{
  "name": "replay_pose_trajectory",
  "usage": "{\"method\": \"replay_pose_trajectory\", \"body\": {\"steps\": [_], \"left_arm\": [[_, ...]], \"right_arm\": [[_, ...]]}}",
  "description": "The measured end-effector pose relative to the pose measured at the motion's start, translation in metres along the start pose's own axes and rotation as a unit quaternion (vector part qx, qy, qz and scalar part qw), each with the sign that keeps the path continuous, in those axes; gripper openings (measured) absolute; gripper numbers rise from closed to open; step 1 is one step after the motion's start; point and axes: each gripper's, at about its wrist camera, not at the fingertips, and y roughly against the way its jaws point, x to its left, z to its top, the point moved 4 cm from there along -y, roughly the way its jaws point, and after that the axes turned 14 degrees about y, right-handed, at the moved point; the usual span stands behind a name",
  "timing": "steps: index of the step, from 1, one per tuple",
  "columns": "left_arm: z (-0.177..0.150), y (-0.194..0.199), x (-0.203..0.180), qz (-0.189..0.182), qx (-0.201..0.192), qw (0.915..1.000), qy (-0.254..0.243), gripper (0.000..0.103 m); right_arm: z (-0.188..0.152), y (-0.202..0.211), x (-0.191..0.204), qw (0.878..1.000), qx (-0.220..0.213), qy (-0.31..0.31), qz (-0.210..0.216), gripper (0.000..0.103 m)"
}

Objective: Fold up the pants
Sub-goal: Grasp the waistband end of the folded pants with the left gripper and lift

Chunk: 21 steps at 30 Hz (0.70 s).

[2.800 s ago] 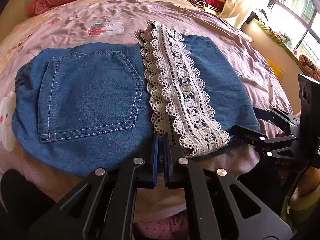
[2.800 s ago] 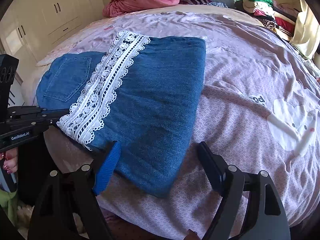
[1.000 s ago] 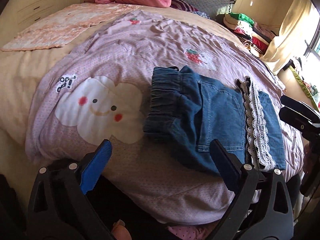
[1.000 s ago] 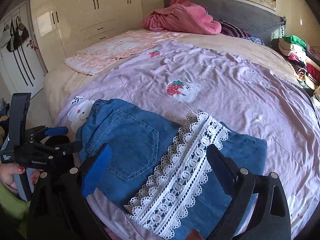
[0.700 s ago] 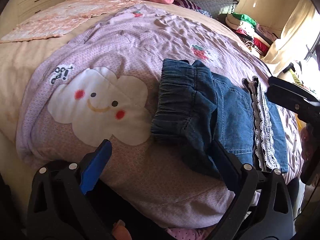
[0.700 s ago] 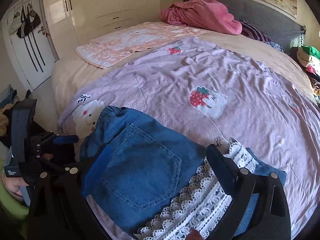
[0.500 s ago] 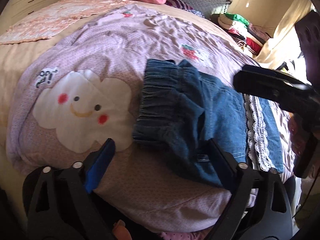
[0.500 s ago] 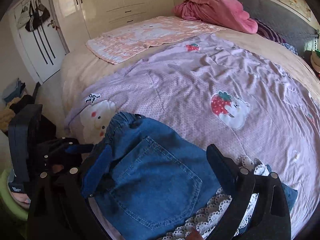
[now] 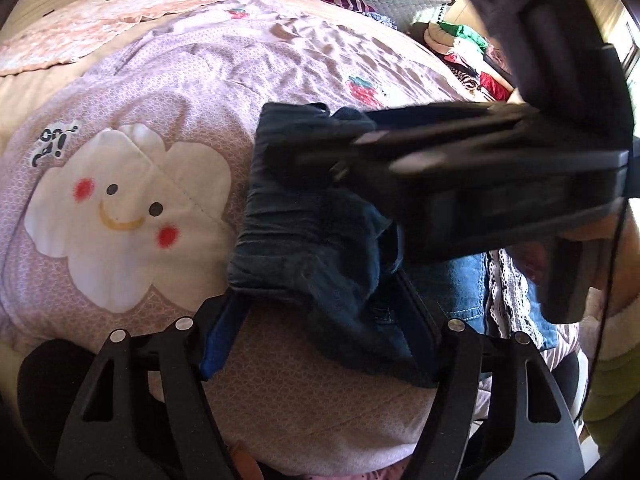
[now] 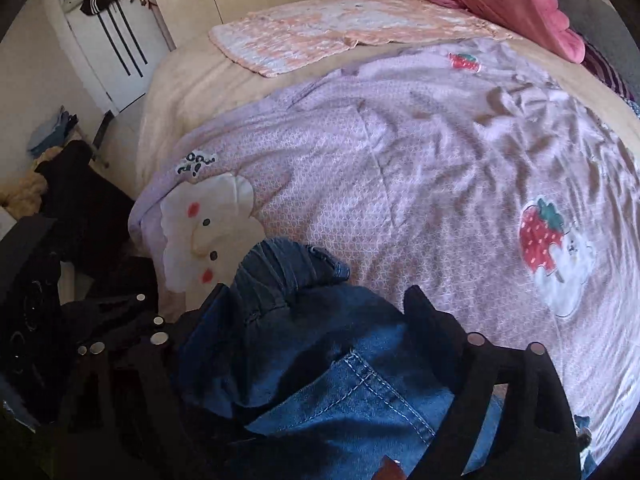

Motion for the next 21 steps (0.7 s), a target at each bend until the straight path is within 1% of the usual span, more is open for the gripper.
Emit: {"method": "replay_pose_trajectory", "body": {"steps": [2,3,4,7,11,14,17,19,20,21], "left_arm": [[0.0,0.0,0.002,-0.005,0.0,1.0,0.003,0.065],[0.0,0.0,0.003,-0.007,0.001,1.0,0.005,0.067],[0.0,0.0,0.003,-0.01,0.002,0.9999,0.008,0.068],[0.001,0.003,0.003,-0.021,0.003,0.9996,0.016,0.071],[0.002,0.01,0.003,-0.038,-0.003,0.9989,0.029,0.078],[0.001,0.015,0.003,-0.051,-0.007,0.9981,0.035,0.079],[0.002,0.019,-0.002,-0.076,-0.005,0.9962,0.043,0.079],[0.003,0.022,-0.006,-0.103,0.004,0.9935,0.048,0.078],[0.004,0.023,-0.009,-0.12,0.009,0.9913,0.053,0.074],[0.005,0.024,-0.013,-0.137,0.014,0.9889,0.057,0.066]], "right_arm": [[-0.004,-0.007,-0.002,1.0,-0.008,-0.013,0.022,0.063],[-0.006,-0.008,-0.003,0.999,-0.015,-0.02,0.037,0.052],[-0.008,-0.007,-0.004,0.998,-0.026,-0.029,0.049,0.047],[-0.012,0.006,-0.009,0.995,-0.051,-0.053,0.065,0.037],[-0.015,0.037,-0.012,0.988,-0.099,-0.069,0.091,0.034],[-0.018,0.059,-0.014,0.984,-0.127,-0.079,0.102,0.034],[-0.023,0.079,-0.014,0.979,-0.15,-0.082,0.109,0.034],[-0.028,0.092,-0.016,0.976,-0.165,-0.085,0.113,0.034],[-0.03,0.097,-0.017,0.975,-0.172,-0.085,0.112,0.034],[-0.032,0.103,-0.018,0.974,-0.177,-0.085,0.111,0.034]]}}
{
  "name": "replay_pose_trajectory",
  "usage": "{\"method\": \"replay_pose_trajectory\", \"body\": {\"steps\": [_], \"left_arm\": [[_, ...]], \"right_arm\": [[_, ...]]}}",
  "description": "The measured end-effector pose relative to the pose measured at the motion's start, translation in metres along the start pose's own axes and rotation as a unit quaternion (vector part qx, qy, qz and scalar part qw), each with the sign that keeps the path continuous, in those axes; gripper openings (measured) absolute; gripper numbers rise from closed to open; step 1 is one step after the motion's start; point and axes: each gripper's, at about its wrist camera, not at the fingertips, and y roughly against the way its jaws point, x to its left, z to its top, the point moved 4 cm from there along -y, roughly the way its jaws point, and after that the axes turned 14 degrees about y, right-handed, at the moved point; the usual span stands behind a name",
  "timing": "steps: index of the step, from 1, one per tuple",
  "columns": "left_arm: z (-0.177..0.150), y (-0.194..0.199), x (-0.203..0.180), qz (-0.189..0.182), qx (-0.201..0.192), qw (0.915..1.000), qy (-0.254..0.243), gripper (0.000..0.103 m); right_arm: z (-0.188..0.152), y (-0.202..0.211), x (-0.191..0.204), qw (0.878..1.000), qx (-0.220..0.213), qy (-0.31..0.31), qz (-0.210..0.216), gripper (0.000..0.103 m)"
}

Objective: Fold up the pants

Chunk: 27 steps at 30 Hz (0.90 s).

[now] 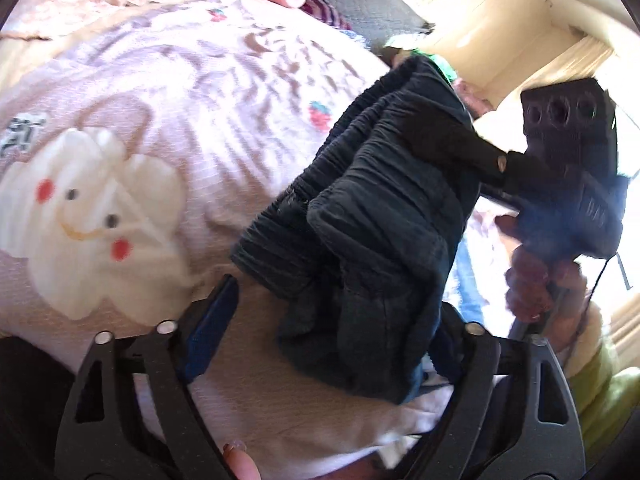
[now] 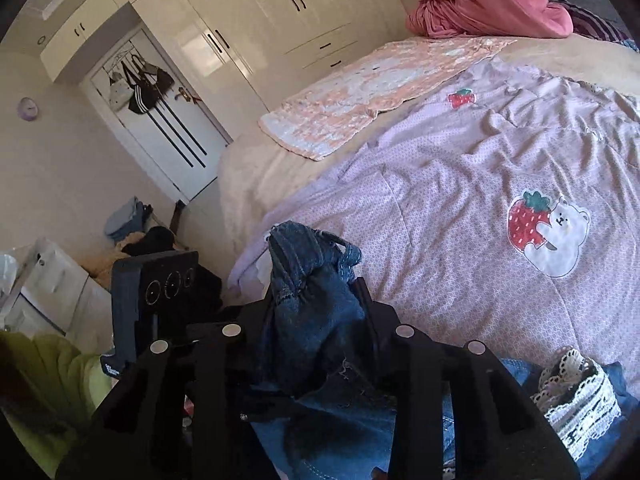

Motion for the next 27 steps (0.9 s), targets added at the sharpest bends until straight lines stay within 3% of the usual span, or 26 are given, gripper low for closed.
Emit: {"method": "replay_pose_trajectory", "body": {"steps": [6,20,27], "left_arm": [[-0.001,0.004,-0.029,-0.046,0.01,0.9989,-0.01,0.038],[-0.026,-0.032,-0.114,-0.004,0.005,0.9948,-0.101,0.036],[-0.045,-0.055,-0.138,0.027,0.001,0.9905,-0.135,0.036]], "right_arm": [[-0.006,0.043,-0.002,0.999,-0.031,0.004,-0.018,0.034],[-0.051,0.129,-0.023,0.995,-0.073,-0.011,-0.07,0.038],[-0.086,0.166,-0.044,0.988,-0.103,-0.082,-0.078,0.064]]}}
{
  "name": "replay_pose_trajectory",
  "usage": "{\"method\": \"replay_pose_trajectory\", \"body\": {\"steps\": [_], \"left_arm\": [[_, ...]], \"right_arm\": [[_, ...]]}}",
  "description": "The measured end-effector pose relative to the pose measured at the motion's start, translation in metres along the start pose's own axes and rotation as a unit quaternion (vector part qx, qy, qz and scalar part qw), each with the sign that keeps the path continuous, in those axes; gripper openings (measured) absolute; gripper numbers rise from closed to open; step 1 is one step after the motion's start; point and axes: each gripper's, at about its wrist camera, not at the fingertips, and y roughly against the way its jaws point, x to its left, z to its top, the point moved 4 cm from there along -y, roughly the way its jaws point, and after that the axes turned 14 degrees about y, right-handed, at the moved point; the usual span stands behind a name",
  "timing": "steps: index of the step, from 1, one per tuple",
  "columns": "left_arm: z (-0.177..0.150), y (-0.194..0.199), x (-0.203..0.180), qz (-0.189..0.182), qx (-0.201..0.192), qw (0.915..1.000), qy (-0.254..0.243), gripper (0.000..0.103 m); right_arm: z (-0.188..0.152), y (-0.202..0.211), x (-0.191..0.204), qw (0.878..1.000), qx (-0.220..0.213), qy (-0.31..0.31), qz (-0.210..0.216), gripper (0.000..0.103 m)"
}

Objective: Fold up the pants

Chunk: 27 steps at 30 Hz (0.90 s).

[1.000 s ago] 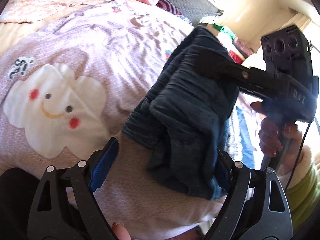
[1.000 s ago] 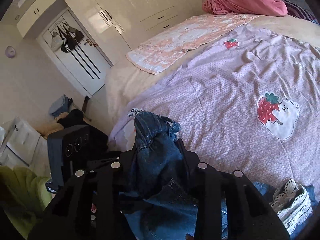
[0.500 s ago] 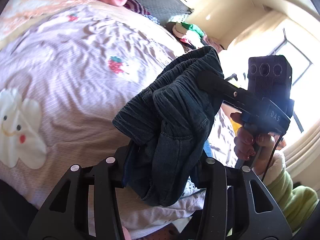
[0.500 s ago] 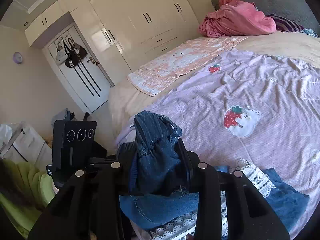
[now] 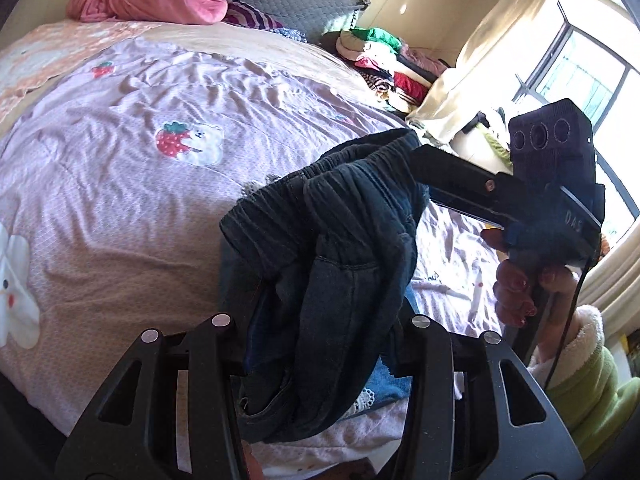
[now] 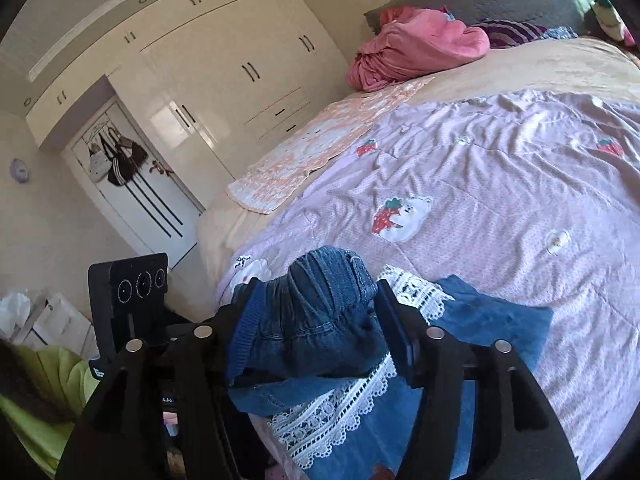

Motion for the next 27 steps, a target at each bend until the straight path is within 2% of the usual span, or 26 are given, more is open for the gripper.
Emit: {"method": "replay_pose_trajectory", "body": {"steps": [1,4,8,9,11,14,17,19,21,24,25,27], "left_arm": [[-0.003,-0.004,-0.003,0.003,0.004,1.0,-0.003,0.036],[-0.009,-0.01,-0.009,0.003,0.015,0.9999,-0.008,0.036],[-0.021,-0.013,-0.021,0.008,0.014,0.9993,-0.034,0.037],[-0.025,-0.014,-0.025,0.007,0.016,0.9988,-0.046,0.04],[-0.033,-0.018,-0.032,-0.005,0.026,0.9977,-0.062,0.046],[-0.048,-0.023,-0.042,-0.05,0.067,0.9937,-0.075,0.055],[-0.06,-0.022,-0.047,-0.067,0.089,0.99,-0.086,0.056],[-0.06,-0.012,-0.047,-0.066,0.076,0.9909,-0.089,0.056],[-0.055,-0.002,-0.045,-0.053,0.05,0.993,-0.093,0.057],[-0.043,0.002,-0.035,0.029,0.009,0.9923,-0.12,0.057],[-0.04,-0.001,-0.032,0.05,0.004,0.9908,-0.126,0.057],[-0.039,-0.008,-0.027,0.061,0.01,0.9902,-0.125,0.057]], "right_arm": [[-0.005,0.004,-0.004,1.0,0.002,-0.01,-0.002,0.069],[-0.022,0.016,-0.01,1.0,0.005,-0.024,-0.007,0.076],[-0.041,0.027,-0.017,0.998,0.008,-0.055,-0.012,0.081],[-0.044,0.029,-0.019,0.998,0.008,-0.063,-0.011,0.084],[-0.051,0.033,-0.022,0.997,0.009,-0.074,-0.017,0.087],[-0.057,0.036,-0.023,0.995,0.008,-0.098,-0.016,0.094],[-0.064,0.037,-0.023,0.993,0.02,-0.112,-0.027,0.094],[-0.066,0.035,-0.022,0.993,0.029,-0.111,-0.035,0.094],[-0.069,0.032,-0.02,0.992,0.043,-0.107,-0.051,0.094],[-0.072,0.027,-0.022,0.99,0.061,-0.104,-0.076,0.094],[-0.073,0.025,-0.024,0.989,0.064,-0.107,-0.081,0.094],[-0.074,0.021,-0.025,0.988,0.072,-0.109,-0.084,0.094]]}}
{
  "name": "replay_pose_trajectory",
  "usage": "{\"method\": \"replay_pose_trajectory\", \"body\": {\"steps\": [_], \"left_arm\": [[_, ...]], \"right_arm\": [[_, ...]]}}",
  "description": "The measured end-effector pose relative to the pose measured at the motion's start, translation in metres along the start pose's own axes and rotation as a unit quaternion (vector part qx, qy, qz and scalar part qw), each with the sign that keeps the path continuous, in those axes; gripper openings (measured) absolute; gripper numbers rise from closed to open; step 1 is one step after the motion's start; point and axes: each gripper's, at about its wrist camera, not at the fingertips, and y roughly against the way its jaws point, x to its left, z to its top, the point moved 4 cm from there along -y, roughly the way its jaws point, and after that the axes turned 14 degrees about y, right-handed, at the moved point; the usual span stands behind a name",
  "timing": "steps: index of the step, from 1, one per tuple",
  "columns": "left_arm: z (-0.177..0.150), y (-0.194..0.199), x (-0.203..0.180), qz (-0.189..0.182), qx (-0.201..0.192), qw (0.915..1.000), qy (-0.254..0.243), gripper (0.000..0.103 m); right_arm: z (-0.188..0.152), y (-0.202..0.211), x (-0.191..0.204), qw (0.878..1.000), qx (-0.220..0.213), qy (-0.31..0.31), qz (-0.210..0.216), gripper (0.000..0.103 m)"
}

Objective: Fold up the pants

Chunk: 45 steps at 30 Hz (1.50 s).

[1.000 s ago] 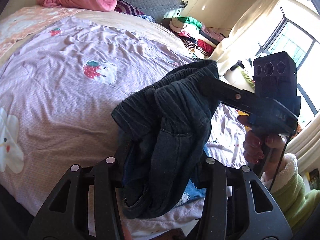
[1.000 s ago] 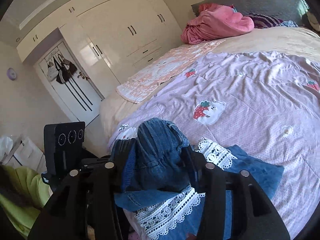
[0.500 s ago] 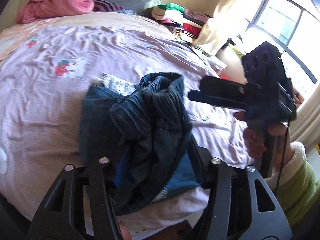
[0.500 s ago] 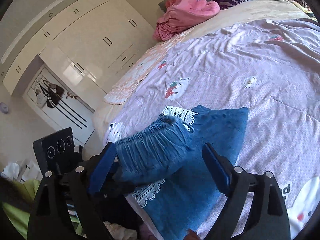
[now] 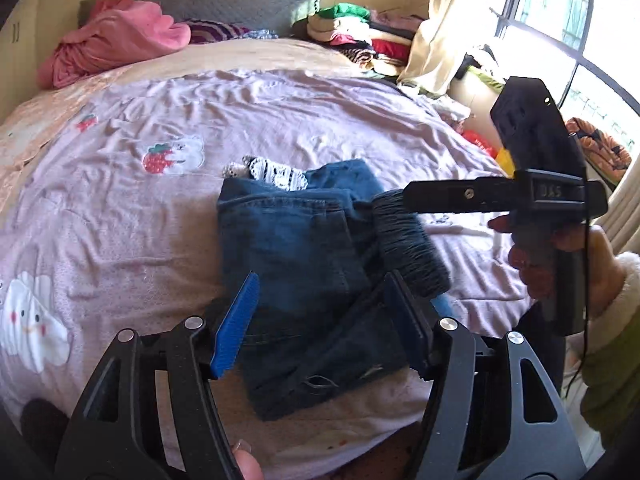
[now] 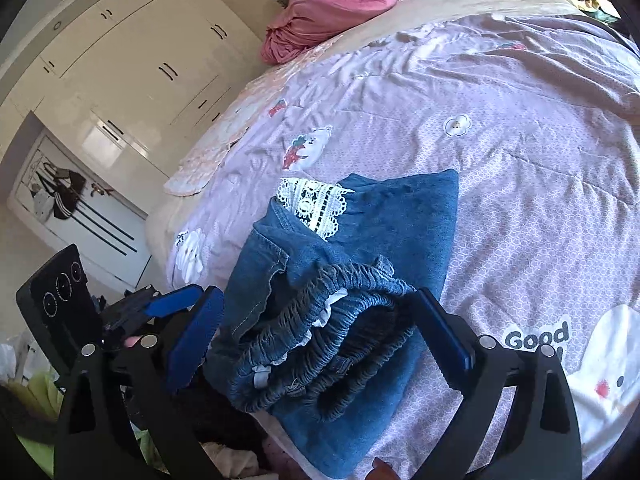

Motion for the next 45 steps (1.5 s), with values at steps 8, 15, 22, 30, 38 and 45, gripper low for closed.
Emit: {"method": "replay_pose_trajectory", "body": {"steps": [8,15,22,30,38,45], "left_arm": [[-0.02,-0.022,0.001,0.027,0.031,0.9988,-0.026,0.057],[-0.021,-0.017,0.002,0.022,0.024,0.9992,-0.021,0.057],[-0.018,-0.02,0.002,0.013,0.027,0.9995,-0.011,0.057],[-0.025,-0.03,0.005,0.009,0.052,0.9985,-0.013,0.057],[-0.013,-0.007,0.012,-0.002,0.033,0.9994,0.007,0.064],[0.006,0.005,0.025,0.017,0.013,0.9996,0.02,0.075]], "right_arm": [[-0.007,-0.022,0.009,0.992,0.044,0.065,-0.103,0.065],[0.006,-0.018,0.045,0.99,0.001,0.128,-0.059,0.035],[0.025,-0.002,0.031,0.993,-0.028,0.104,-0.05,0.035],[0.002,-0.017,-0.011,0.997,-0.002,0.039,-0.071,0.052],[-0.003,0.03,0.012,0.995,-0.056,0.053,-0.064,0.068],[-0.027,0.039,0.044,0.992,-0.044,0.1,-0.069,0.069]]}}
